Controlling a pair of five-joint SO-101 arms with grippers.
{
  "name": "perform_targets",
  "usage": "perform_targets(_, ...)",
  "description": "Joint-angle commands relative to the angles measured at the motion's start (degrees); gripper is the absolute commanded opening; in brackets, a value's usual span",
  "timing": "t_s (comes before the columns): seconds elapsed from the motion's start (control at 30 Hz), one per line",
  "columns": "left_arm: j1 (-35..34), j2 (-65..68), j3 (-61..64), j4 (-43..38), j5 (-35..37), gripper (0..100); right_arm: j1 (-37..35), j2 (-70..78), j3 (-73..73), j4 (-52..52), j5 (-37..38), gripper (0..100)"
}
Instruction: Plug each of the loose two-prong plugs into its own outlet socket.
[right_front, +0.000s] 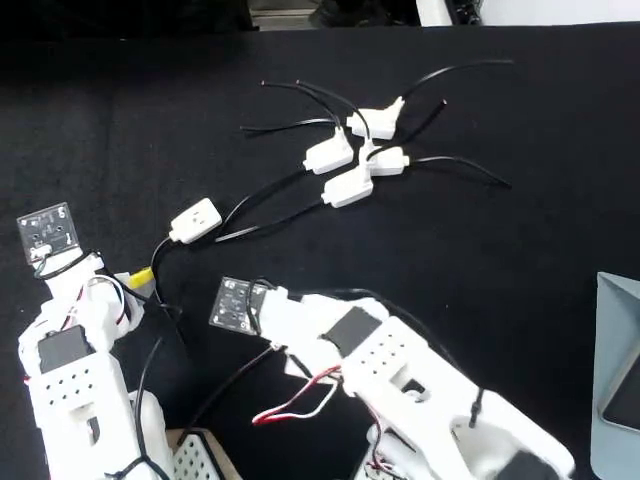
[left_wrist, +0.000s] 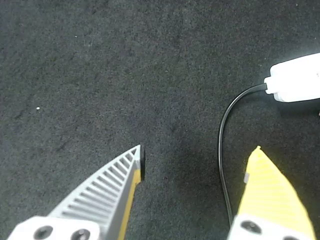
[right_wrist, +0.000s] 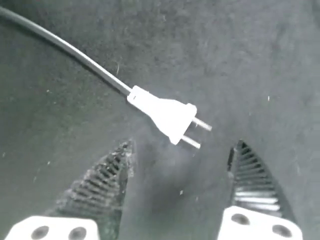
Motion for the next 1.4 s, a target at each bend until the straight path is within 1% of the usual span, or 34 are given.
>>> perform_targets(0.0, -0.1, -0.2, -2.2, -1.1, 0.3, 32, -0.7, 6.4, -0.7, -5.5, 2.5, 29.3)
perform_targets(0.17, -0.1, -0.2, -2.2, -1.1, 0.3, 32, -2.0, 15.3, -3.7, -8.8, 2.5, 29.3)
perform_targets(0.37, -0.1, -0.2, -2.2, -1.1, 0.2, 32, -3.2, 20.8, -6.2, -12.2, 2.5, 28.9)
perform_targets(0.43, -0.1, -0.2, -2.2, -1.1, 0.2, 32, -3.1, 21.8, -6.7, -13.8, 2.5, 25.4)
perform_targets(0.53, -0.1, -0.2, -2.1, -1.1, 0.2, 32, -2.8, 23.6, -7.4, -16.4, 2.2, 16.8)
perform_targets(0.63, -0.1, -0.2, -2.1, -1.1, 0.2, 32, -2.1, 24.6, -8.7, -16.8, 2.2, 8.3)
perform_targets(0.73, -0.1, -0.2, -2.0, -1.1, 0.2, 32, 0.2, 24.7, -9.6, -16.8, 2.1, 1.0)
perform_targets(0.93, -0.1, -0.2, -2.0, -1.1, 0.2, 32, 6.2, 24.7, -9.9, -16.0, -5.1, 1.1)
perform_targets(1.03, 0.0, -0.2, -2.0, -1.1, 0.2, 32, 9.8, 24.7, -11.5, -12.2, -7.7, 1.1)
perform_targets(1.27, 0.0, -0.2, -1.9, -1.1, 0.2, 32, 19.3, 24.7, -18.9, 0.9, -17.8, 1.1)
perform_targets(1.37, 0.0, -0.2, -1.9, -1.1, 0.2, 32, 22.9, 24.7, -21.8, 4.3, -21.6, 1.1)
